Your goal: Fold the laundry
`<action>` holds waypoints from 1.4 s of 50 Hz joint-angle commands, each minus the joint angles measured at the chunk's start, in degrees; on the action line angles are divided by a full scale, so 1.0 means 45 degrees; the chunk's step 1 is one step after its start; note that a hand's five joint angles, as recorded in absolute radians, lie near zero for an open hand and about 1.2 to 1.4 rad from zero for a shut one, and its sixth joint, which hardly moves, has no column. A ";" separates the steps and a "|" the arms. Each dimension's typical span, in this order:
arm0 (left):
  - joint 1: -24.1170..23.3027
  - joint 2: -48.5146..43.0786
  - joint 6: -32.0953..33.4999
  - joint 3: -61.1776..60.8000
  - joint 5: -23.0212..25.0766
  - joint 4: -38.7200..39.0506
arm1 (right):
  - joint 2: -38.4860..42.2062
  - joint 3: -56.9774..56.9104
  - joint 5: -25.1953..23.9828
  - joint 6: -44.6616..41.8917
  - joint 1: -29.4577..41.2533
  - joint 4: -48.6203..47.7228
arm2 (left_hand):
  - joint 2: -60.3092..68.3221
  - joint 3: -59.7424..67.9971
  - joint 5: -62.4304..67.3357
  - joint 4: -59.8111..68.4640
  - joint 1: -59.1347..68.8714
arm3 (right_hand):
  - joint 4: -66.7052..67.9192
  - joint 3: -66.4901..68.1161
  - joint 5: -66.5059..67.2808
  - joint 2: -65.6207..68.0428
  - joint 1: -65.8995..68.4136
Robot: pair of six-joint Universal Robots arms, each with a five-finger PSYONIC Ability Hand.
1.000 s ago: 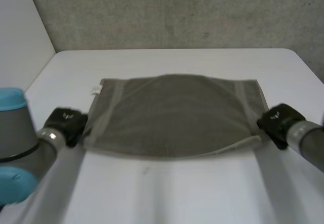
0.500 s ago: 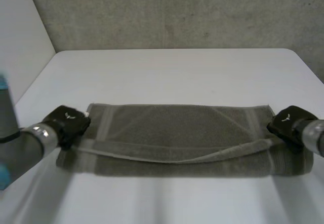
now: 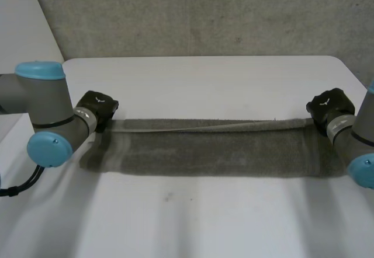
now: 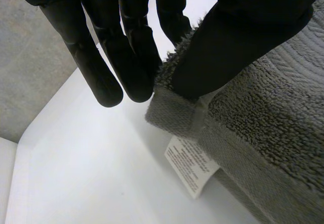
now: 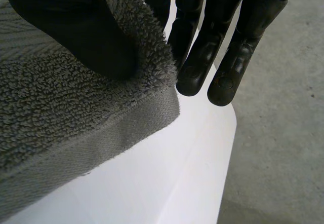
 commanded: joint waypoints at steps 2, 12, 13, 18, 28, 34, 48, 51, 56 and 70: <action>-0.0010 -0.0510 0.0003 0.0535 -0.0048 0.0059 | 0.0836 -0.0193 -0.0017 0.0032 0.0419 -0.0147 | 0.2301 0.2287 0.2395 0.2274 0.2833 | 0.2586 0.2692 0.3220 0.2857 0.5652; -0.0069 -0.0627 0.0003 0.0594 -0.0048 0.0450 | 0.1363 -0.0545 0.0724 -0.0007 0.0692 -0.1964 | 0.1640 0.1625 0.1734 0.1613 0.2172 | -0.2767 -0.2660 -0.2133 -0.2496 0.0299; -0.0069 -0.0627 0.0003 0.0593 -0.0048 0.0450 | 0.1363 -0.0545 0.0725 -0.0007 0.0692 -0.1964 | 0.1633 0.1619 0.1727 0.1607 0.2165 | -0.2821 -0.2714 -0.2186 -0.2549 0.0245; -0.0401 -0.0353 0.0101 0.0281 -0.0087 0.0411 | 0.0797 -0.0564 0.1408 0.0129 0.0829 -0.1944 | -1.3058 -1.3072 -1.2963 -1.3084 -1.2526 | -1.2970 -1.2863 -1.2336 -1.2698 -0.9904; -0.0557 0.2435 -0.0036 -0.1045 -0.0029 0.0489 | -0.2110 0.0331 0.1410 0.2023 0.0712 -0.1653 | -1.3207 -1.3221 -1.3113 -1.3233 -1.2675 | -1.2970 -1.2863 -1.2336 -1.2698 -0.9904; -0.0480 0.4602 -0.0599 -0.2722 -0.0009 0.0741 | -0.3048 0.1776 0.0045 0.2199 0.0653 -0.0133 | -1.3207 -1.3221 -1.3113 -1.3233 -1.2675 | -1.2970 -1.2863 -1.2336 -1.2698 -0.9904; -0.0343 0.6639 -0.2712 -0.8113 0.0088 0.5074 | -0.4828 0.5078 -0.2339 0.2590 -0.1980 0.1923 | -1.3207 -1.3221 -1.3113 -1.3233 -1.2675 | -1.2881 -1.2774 -1.2247 -1.2609 -0.9815; -0.0304 0.6619 -0.2750 -0.8720 0.0050 0.6011 | -0.4809 0.5605 -0.3138 0.2590 -0.2722 0.1942 | -1.3207 -1.3221 -1.3113 -1.3233 -1.2675 | -1.2469 -1.2362 -1.1834 -1.2197 -0.9403; -0.0303 0.6561 -0.2751 -0.9132 0.0069 0.6504 | -0.4673 0.6289 -0.4311 0.2571 -0.3388 0.1554 | -1.3207 -1.3221 -1.3113 -1.3233 -1.2675 | -1.0305 -1.0198 -0.9671 -1.0034 -0.7239; -0.0303 0.6561 -0.2751 -0.9348 0.0069 0.6602 | -0.3131 0.6604 -0.4939 0.2493 -0.3937 -0.1162 | -1.3207 -1.3221 -1.3113 -1.3234 -1.2675 | -0.0403 -0.0296 0.0231 -0.0131 0.2663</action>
